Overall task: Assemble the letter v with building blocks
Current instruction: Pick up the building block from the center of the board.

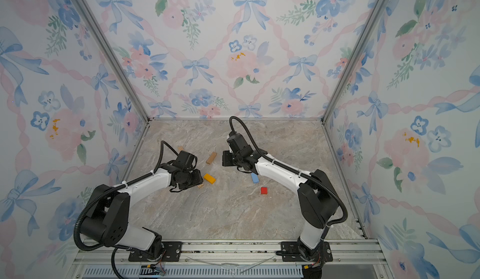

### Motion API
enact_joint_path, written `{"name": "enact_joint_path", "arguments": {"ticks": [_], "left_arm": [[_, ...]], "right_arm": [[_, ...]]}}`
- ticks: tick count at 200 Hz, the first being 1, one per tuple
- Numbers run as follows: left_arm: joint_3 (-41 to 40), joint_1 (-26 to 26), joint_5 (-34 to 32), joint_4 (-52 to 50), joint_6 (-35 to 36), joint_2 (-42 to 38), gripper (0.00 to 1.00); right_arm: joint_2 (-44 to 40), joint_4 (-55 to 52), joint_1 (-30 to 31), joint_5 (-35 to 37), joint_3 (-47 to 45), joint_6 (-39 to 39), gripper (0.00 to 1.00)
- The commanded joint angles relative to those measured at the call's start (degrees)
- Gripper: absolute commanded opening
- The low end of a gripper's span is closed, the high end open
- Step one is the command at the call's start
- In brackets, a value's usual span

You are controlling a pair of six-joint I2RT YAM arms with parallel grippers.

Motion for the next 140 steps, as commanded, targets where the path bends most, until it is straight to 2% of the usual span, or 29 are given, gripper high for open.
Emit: {"name": "enact_joint_path", "arguments": {"ticks": [1,86,140], "left_arm": [[1.5,-0.7,-2.2,-1.6,-3.7,1.4,0.55],[2.5,-2.2,-4.0,-1.5,-9.2,4.7,0.57],[4.4,-2.5,-4.1,-2.3,-10.0,7.5,0.58]], "right_arm": [[-1.8,1.2,-1.3,0.7,-1.5,0.1,0.07],[-2.0,2.8,-3.0,-0.9,-4.7,0.8,0.08],[-1.8,3.1,-3.5,-1.7,-5.1,1.0,0.08]]}}
